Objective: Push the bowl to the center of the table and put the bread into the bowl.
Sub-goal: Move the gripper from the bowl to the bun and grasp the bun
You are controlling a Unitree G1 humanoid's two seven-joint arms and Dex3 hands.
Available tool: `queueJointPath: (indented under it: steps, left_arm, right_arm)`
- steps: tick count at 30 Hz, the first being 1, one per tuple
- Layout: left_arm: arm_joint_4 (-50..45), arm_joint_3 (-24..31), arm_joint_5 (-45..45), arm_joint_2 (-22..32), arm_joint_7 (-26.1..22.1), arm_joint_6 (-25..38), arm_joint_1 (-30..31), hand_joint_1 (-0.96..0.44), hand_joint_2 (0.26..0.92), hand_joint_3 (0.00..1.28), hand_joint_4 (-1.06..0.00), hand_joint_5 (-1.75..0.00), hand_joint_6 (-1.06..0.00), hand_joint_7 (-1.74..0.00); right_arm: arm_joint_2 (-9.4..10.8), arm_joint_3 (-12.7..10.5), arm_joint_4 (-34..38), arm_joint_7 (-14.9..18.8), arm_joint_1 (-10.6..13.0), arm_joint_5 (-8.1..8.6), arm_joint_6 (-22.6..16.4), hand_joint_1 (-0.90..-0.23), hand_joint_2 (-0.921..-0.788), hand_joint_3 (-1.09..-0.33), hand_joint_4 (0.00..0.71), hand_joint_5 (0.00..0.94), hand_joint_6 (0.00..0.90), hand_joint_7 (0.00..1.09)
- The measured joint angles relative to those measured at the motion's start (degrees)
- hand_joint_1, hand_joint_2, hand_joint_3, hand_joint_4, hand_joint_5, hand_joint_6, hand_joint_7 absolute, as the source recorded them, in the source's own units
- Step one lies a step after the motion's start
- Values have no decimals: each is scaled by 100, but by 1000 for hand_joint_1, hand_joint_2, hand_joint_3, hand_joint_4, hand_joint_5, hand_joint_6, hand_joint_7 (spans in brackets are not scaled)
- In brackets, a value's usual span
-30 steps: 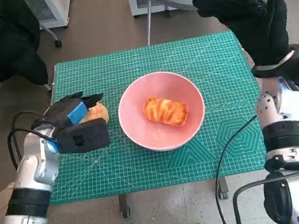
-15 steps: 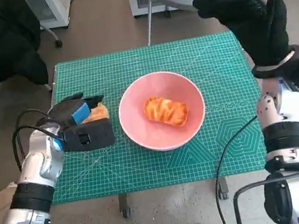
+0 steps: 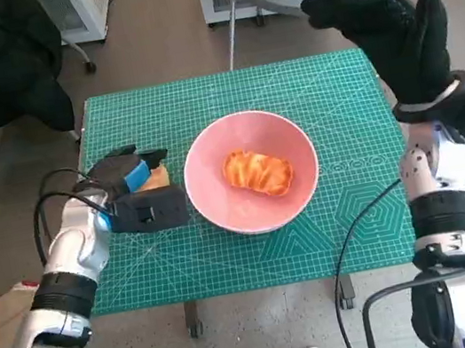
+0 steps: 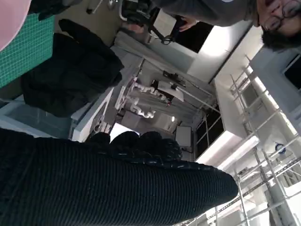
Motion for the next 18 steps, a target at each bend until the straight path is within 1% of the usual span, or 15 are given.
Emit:
queueJointPath:
  steps: [5,15,16,17,18]
  left_arm:
    - [218,-60,12,-64,127,-39,-97,9,758,4,-205,-16,-376,-21]
    - [707,-154,11,-178,354,-138,-300,23,789,12,-323,-15,-502,-28]
    - [746,-169,12,-190,356,-138,-321,22,796,14,-348,-19,-526,-32]
    - [769,-181,12,-198,361,-138,-335,25,811,18,-404,-31,-569,-41]
    - [814,-204,18,-213,386,-138,-359,26,817,18,-427,-31,-586,-41]
  right_arm:
    - [-2,7,-36,0,36,0,0,-723,-921,-880,337,0,411,1]
    - [-14,27,-105,-4,48,-2,0,-722,-921,-889,335,0,410,1]
    - [-15,28,-109,-4,49,-2,1,-722,-921,-890,335,0,410,1]
    - [-15,27,-114,-3,50,-2,2,-722,-921,-891,335,0,410,1]
    - [-16,27,-125,-3,55,0,8,-722,-921,-891,335,0,410,1]
